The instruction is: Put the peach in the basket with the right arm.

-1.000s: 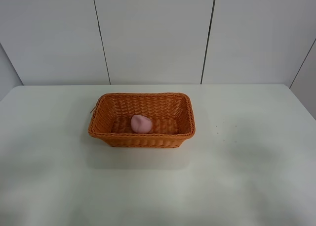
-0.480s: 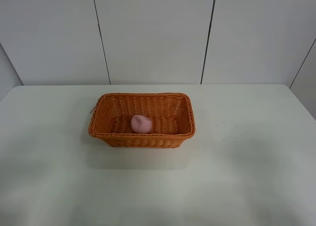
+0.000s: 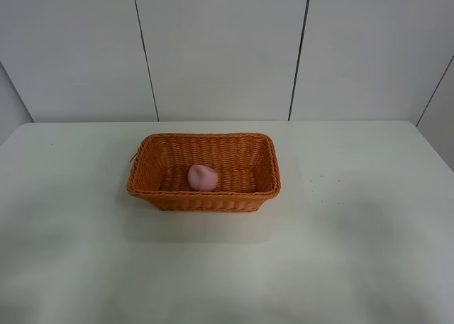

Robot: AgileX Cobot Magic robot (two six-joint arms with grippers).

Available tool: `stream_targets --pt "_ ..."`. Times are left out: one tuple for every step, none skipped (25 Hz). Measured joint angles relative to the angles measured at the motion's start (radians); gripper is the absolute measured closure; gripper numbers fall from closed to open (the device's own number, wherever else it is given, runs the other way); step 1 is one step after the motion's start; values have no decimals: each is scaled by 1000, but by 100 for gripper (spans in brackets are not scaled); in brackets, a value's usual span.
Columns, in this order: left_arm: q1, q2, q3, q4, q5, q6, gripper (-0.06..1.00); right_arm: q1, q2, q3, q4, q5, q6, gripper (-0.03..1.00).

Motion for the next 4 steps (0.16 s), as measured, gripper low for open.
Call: stream_targets --pt "0 0 0 0 0 0 -4 0 0 0 0 0 0 27" --pt "0 0 0 0 0 0 -4 0 0 0 0 0 0 27" --pt "0 0 0 0 0 0 -4 0 0 0 0 0 0 27" --pt "0 0 0 0 0 0 -4 0 0 0 0 0 -1 27"
